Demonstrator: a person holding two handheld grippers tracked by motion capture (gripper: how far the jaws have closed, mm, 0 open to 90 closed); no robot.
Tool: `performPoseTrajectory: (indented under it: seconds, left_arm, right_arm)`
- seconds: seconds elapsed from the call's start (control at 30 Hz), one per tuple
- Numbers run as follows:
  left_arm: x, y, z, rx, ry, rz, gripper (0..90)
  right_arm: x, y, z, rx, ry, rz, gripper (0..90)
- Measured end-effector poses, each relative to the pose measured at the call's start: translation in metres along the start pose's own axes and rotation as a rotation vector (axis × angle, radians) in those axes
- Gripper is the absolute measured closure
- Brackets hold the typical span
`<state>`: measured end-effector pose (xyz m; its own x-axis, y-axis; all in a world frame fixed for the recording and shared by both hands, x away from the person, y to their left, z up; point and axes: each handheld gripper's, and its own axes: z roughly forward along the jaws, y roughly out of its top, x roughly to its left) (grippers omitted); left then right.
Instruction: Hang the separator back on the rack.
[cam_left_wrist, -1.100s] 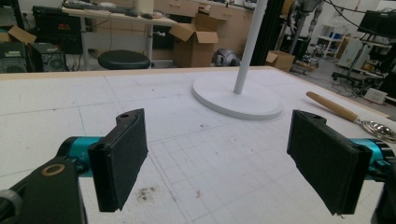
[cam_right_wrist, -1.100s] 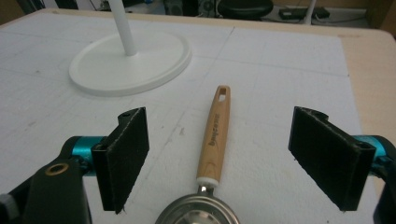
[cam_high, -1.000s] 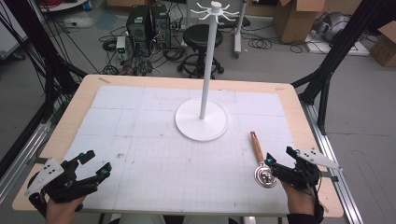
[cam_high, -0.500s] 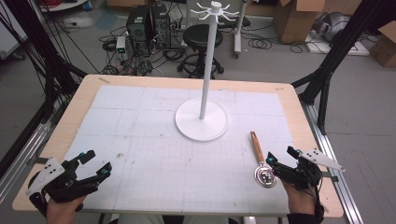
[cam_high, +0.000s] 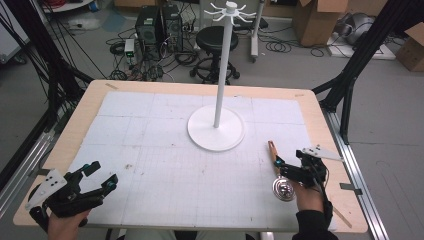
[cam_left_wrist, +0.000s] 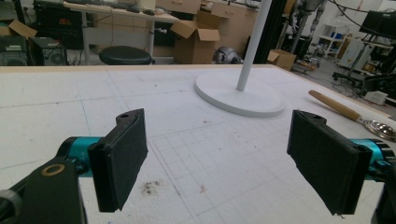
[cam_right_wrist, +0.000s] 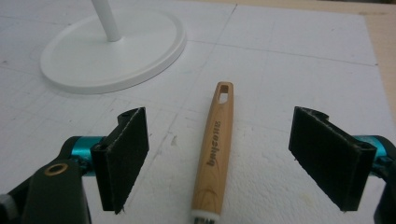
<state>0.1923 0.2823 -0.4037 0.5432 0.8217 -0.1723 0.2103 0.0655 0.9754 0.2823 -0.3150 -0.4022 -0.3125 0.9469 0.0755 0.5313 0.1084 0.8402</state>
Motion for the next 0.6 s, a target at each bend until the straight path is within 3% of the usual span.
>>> performPoseTrajectory:
  seconds: [0.27, 0.37, 0.6]
  left_arm:
    - [0.001, -0.001, 0.0, 0.008, -0.003, -0.001, 20.4]
    - [0.001, -0.001, 0.0, 0.007, -0.005, -0.005, 20.5]
    - [0.001, -0.002, 0.001, 0.011, -0.005, -0.003, 20.5]
  right_arm:
    - [0.002, 0.011, 0.039, 0.129, -0.05, -0.036, 21.4]
    - [-0.001, 0.008, 0.046, 0.179, -0.071, -0.032, 24.3]
    - [-0.001, 0.003, 0.054, 0.234, -0.074, -0.032, 33.6]
